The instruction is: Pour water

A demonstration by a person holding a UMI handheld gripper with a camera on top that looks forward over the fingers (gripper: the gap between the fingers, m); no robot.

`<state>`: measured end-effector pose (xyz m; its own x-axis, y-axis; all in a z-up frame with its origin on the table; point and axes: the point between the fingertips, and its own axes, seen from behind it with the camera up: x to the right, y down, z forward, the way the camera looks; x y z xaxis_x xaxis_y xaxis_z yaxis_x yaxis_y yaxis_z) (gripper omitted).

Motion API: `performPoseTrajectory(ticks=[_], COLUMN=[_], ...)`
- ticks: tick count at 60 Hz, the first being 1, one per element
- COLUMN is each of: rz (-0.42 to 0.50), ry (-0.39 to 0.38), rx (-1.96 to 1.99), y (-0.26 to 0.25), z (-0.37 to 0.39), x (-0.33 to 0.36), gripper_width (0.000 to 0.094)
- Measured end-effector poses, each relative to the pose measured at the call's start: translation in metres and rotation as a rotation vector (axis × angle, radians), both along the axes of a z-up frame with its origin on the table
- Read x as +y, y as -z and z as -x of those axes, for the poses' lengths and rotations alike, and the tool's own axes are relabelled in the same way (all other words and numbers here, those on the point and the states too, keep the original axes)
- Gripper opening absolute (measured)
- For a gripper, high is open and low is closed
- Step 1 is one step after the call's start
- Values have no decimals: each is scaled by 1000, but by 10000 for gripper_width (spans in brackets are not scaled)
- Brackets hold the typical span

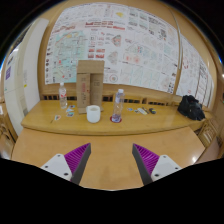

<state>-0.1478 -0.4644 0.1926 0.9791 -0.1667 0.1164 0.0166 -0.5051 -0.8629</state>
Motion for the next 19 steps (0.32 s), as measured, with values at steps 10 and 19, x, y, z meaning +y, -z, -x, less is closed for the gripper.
performPoseTrajectory(ticks=[10,19], rz=[-10,-31], ry=[-2,5], rx=[8,15], y=[-10,-25], z=[17,20], x=[-42,-55], gripper_width=[850,851])
